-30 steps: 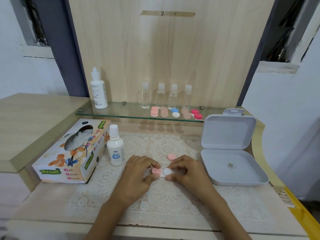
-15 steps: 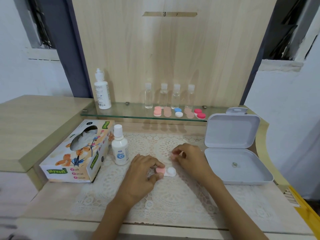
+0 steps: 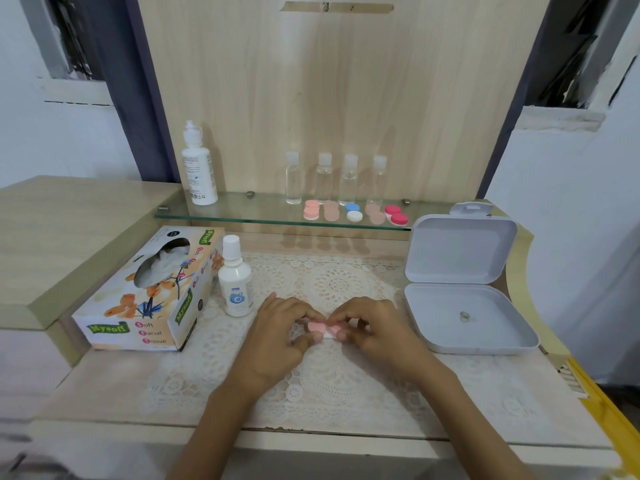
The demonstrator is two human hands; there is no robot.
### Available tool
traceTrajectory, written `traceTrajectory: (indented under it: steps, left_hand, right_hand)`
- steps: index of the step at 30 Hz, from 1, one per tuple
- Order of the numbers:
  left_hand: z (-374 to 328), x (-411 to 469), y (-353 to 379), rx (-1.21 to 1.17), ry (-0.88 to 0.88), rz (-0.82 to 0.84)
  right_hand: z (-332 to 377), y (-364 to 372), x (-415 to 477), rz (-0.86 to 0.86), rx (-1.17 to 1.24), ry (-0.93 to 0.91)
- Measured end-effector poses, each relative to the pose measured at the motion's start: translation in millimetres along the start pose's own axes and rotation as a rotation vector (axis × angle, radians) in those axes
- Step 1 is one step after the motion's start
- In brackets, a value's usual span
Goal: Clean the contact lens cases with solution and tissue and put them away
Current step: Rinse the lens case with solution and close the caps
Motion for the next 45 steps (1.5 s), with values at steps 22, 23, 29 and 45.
traceTrajectory:
  steps: [22, 23, 29, 45]
  left_hand:
    - [-1.9, 0.4, -0.4, 0.009, 0.004, -0.007]
    - [-1.7, 0.4, -0.4, 0.012, 0.005, -0.008]
    - [-0.6, 0.8, 0.2, 0.01, -0.001, 0.001]
    - [-2.0, 0.4, -3.5, 0.002, -0.022, -0.015]
  right_hand:
    - [-6.0, 2.0, -7.1, -0.12, -0.121, 0.063]
    - [-5.5, 0.5, -7.0, -0.13, -0.138, 0.068]
    - [0.8, 2.5, -8.5, -0.125, -0.114, 0.006]
    - [1.1, -0.3, -7.1, -0.163, -0.202, -0.025]
Point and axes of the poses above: each hand's wrist, its own x-axis towards the middle knuckle, its own y-axis out of the palm, z = x × y, the point moved 9 cm from there along x, towards the middle knuckle, and after that the axes turned 14 degrees about -y, right-handed, at the moved point
